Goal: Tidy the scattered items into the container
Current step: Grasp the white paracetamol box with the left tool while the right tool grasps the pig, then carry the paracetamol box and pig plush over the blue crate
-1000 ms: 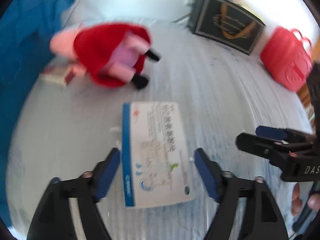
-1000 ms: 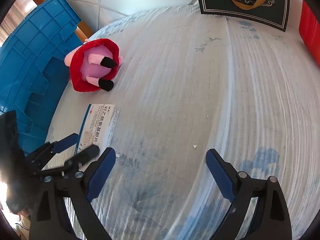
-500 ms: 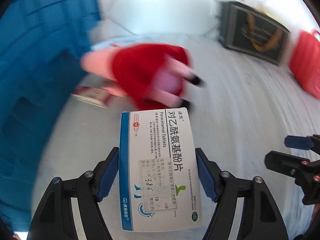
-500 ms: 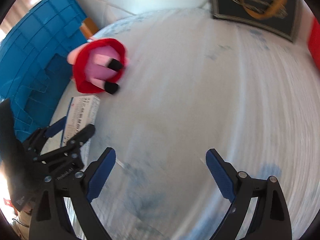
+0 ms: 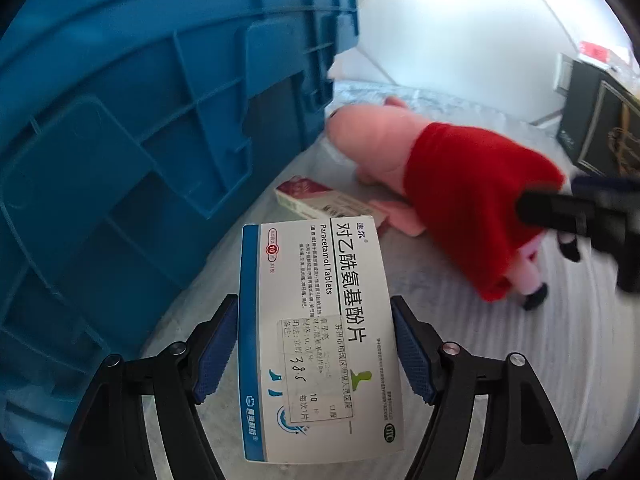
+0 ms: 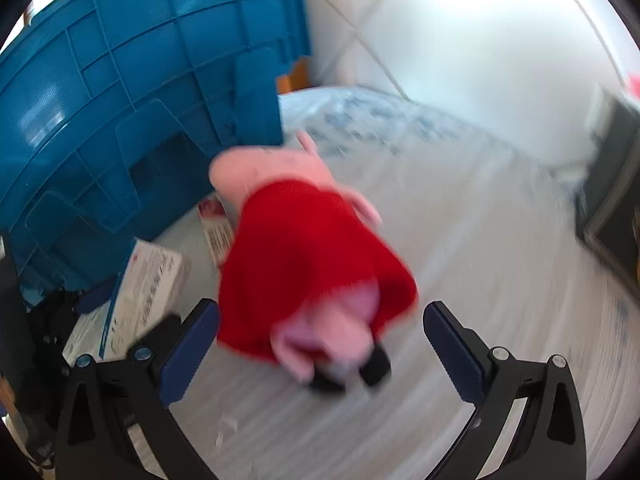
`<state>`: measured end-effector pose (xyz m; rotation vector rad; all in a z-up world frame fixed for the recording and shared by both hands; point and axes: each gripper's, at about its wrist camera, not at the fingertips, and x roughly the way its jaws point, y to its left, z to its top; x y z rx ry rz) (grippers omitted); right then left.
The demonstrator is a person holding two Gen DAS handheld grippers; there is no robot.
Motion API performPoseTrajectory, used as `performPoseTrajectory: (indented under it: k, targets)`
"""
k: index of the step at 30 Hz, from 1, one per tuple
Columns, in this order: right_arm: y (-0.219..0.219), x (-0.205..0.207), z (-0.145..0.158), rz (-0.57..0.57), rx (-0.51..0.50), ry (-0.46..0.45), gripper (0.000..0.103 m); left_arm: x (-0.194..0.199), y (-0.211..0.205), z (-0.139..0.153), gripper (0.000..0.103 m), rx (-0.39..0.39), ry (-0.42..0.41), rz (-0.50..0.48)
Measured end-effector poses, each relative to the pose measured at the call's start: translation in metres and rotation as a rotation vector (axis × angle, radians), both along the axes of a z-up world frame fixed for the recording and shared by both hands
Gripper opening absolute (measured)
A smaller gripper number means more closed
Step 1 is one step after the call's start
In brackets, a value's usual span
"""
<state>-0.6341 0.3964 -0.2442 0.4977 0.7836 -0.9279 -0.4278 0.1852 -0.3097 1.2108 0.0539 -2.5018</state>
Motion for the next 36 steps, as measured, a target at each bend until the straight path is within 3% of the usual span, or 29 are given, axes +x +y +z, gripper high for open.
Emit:
performPoseTrajectory:
  k: [4, 7, 10, 11, 13, 21, 24, 29, 33, 36]
  targets:
    - [-0.034, 0.028, -0.013, -0.009, 0.069, 0.069, 0.103, -0.012, -0.007, -0.01, 0.073, 0.015, -0.015, 0.024]
    - [-0.055, 0.036, -0.043, 0.007, 0.226, 0.055, 0.103, -0.019, -0.008, -0.014, 0.073, 0.027, -0.026, 0.025]
    - [-0.044, 0.035, -0.057, -0.068, 0.269, 0.05, 0.087, -0.02, -0.007, -0.015, 0.073, 0.032, -0.025, 0.016]
    - [-0.036, 0.033, -0.054, -0.204, 0.263, 0.03, 0.083, -0.02, -0.006, -0.013, 0.073, 0.036, -0.022, 0.012]
    - [-0.014, 0.027, -0.045, -0.317, 0.254, 0.016, 0.082, -0.02, -0.004, -0.01, 0.073, 0.044, -0.017, 0.004]
    - [0.129, -0.008, -0.032, -0.599, 0.396, 0.01, 0.082, -0.002, 0.023, 0.004, 0.073, 0.089, -0.039, -0.068]
    - [0.177, -0.008, -0.032, -0.741, 0.458, -0.017, 0.088, 0.021, 0.039, 0.009, 0.073, 0.102, -0.053, -0.111]
    - [0.217, 0.0, -0.004, -0.874, 0.422, -0.027, 0.092, 0.043, 0.063, 0.019, 0.073, 0.111, -0.061, -0.157]
    - [0.21, -0.001, 0.029, -0.898, 0.33, -0.01, 0.103, 0.047, 0.078, 0.019, 0.073, 0.104, -0.062, -0.172]
    - [0.201, -0.001, 0.048, -0.947, 0.293, -0.002, 0.103, 0.051, 0.081, 0.017, 0.073, 0.11, -0.074, -0.177]
